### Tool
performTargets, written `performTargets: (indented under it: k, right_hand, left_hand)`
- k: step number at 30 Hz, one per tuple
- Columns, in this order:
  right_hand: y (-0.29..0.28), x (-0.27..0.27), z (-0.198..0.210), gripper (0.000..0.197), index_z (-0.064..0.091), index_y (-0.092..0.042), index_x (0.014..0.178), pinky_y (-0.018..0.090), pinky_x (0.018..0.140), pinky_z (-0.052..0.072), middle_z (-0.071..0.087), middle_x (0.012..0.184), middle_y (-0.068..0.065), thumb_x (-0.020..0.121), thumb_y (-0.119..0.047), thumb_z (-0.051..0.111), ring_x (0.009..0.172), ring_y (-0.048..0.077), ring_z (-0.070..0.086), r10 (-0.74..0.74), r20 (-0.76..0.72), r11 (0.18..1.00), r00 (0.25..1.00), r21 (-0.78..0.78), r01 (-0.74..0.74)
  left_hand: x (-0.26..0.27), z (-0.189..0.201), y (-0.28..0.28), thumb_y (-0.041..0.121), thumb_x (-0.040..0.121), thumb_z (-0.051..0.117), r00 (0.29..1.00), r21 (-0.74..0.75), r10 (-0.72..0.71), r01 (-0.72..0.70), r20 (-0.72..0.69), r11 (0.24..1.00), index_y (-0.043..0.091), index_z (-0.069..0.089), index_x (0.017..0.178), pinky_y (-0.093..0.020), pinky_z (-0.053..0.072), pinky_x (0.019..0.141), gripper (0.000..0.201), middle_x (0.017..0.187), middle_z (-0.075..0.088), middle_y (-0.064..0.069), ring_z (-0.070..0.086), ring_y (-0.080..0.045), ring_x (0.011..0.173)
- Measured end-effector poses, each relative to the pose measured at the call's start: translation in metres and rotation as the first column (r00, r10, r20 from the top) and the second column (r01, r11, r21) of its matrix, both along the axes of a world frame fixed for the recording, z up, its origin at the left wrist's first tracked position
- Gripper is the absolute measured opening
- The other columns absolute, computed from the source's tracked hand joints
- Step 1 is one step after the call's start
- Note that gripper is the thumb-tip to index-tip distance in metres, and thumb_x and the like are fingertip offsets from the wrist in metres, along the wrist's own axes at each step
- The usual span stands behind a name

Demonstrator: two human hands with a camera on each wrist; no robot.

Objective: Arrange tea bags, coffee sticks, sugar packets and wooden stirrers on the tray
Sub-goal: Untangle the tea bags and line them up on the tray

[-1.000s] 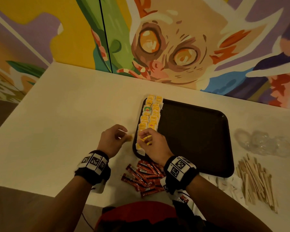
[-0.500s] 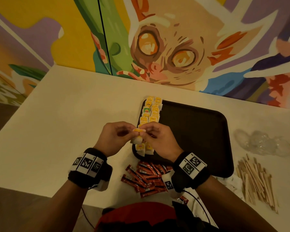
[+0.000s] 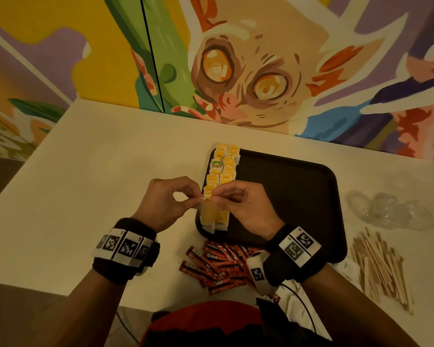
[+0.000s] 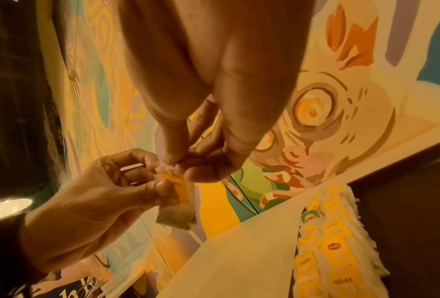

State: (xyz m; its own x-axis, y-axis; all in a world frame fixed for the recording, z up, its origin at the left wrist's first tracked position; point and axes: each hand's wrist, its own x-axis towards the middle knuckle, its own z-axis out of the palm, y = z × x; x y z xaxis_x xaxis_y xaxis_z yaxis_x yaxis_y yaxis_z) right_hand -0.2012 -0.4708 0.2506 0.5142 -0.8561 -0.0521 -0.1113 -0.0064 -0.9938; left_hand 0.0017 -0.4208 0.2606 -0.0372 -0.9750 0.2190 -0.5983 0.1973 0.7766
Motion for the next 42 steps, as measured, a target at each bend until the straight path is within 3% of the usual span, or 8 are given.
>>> performTargets:
  k: [7, 13, 16, 19, 25, 28, 33, 42]
  right_hand:
    - [-0.001, -0.007, 0.008, 0.02, 0.072, -0.015, 0.1, 0.025, 0.075, 0.058, 0.073, 0.083, -0.003, 0.081, -0.01, 0.077, 0.08, 0.01, 0.07, -0.053, -0.101, 0.998, 0.993, -0.038, 0.05]
    - [-0.002, -0.011, 0.016, 0.016, 0.075, -0.021, 0.103, 0.019, 0.082, 0.054, 0.073, 0.095, -0.009, 0.089, -0.027, 0.071, 0.087, 0.001, 0.066, 0.055, -0.455, 0.959, 0.889, -0.222, -0.174]
    - [-0.002, -0.012, 0.023, 0.015, 0.075, -0.021, 0.102, 0.009, 0.075, 0.048, 0.068, 0.091, -0.016, 0.092, -0.029, 0.067, 0.084, -0.005, 0.061, 0.083, -0.524, 0.933, 0.848, -0.257, -0.25]
    - [-0.002, -0.014, 0.029, 0.009, 0.074, -0.023, 0.096, 0.011, 0.067, 0.046, 0.056, 0.086, -0.02, 0.091, -0.028, 0.068, 0.078, 0.0, 0.057, 0.038, -0.568, 0.904, 0.822, -0.331, -0.271]
    - [-0.003, -0.019, 0.035, 0.007, 0.076, -0.022, 0.093, 0.02, 0.075, 0.052, 0.067, 0.091, -0.014, 0.089, -0.023, 0.07, 0.087, 0.005, 0.062, -0.048, -0.405, 0.898, 0.913, -0.417, -0.138]
    - [-0.004, -0.017, 0.034, 0.007, 0.076, -0.02, 0.093, 0.028, 0.079, 0.055, 0.071, 0.091, -0.01, 0.088, -0.019, 0.071, 0.089, 0.009, 0.066, -0.081, -0.26, 0.936, 0.962, -0.352, -0.016]
    - [-0.005, -0.013, 0.026, 0.008, 0.074, -0.018, 0.096, 0.018, 0.072, 0.05, 0.073, 0.092, -0.008, 0.089, -0.015, 0.069, 0.085, 0.004, 0.067, -0.094, -0.106, 0.986, 0.99, -0.146, 0.077]
    - [0.0, -0.011, 0.021, 0.017, 0.071, -0.011, 0.105, 0.021, 0.063, 0.052, 0.07, 0.088, -0.002, 0.094, -0.004, 0.061, 0.073, 0.003, 0.063, -0.051, -0.073, 0.993, 0.996, -0.113, 0.043]
  left_hand:
    - [0.0, -0.001, 0.0, 0.02, 0.074, 0.08, 0.999, -0.059, -0.014, 0.016, 0.03, 0.998, 0.019, 0.075, 0.086, -0.005, 0.044, 0.076, 0.014, 0.08, 0.072, 0.012, 0.066, -0.005, 0.074]
    - [-0.002, -0.004, -0.003, 0.009, 0.08, 0.076, 0.989, -0.148, -0.088, 0.105, 0.116, 0.983, 0.013, 0.076, 0.095, -0.013, 0.049, 0.075, 0.015, 0.088, 0.071, 0.004, 0.063, -0.001, 0.078]
    - [-0.002, -0.007, -0.005, 0.004, 0.08, 0.075, 0.981, -0.164, -0.09, 0.118, 0.17, 0.979, 0.012, 0.076, 0.096, -0.011, 0.048, 0.076, 0.018, 0.09, 0.07, 0.002, 0.059, -0.002, 0.081]
    - [-0.004, -0.011, -0.006, 0.003, 0.08, 0.075, 0.975, -0.167, -0.096, 0.13, 0.2, 0.977, 0.012, 0.076, 0.094, -0.005, 0.043, 0.077, 0.017, 0.089, 0.069, 0.001, 0.057, -0.002, 0.082]
    - [-0.005, -0.01, -0.006, 0.004, 0.079, 0.076, 0.978, -0.128, -0.108, 0.132, 0.179, 0.983, 0.017, 0.078, 0.092, -0.009, 0.046, 0.077, 0.018, 0.088, 0.072, 0.005, 0.06, 0.001, 0.082]
    - [-0.009, -0.003, -0.004, 0.006, 0.079, 0.077, 0.991, -0.061, -0.121, 0.124, 0.052, 0.99, 0.021, 0.078, 0.089, -0.014, 0.05, 0.075, 0.018, 0.084, 0.071, 0.011, 0.064, -0.001, 0.079]
    - [-0.017, 0.012, -0.003, 0.006, 0.077, 0.077, 0.964, 0.018, -0.102, 0.11, -0.245, 0.994, 0.014, 0.079, 0.086, -0.026, 0.054, 0.077, 0.012, 0.082, 0.073, 0.004, 0.069, -0.014, 0.079]
    - [-0.03, 0.017, -0.009, 0.002, 0.079, 0.072, 0.867, -0.062, 0.007, -0.043, -0.498, 0.997, 0.006, 0.073, 0.088, -0.029, 0.057, 0.077, 0.01, 0.09, 0.073, -0.007, 0.071, -0.019, 0.084]
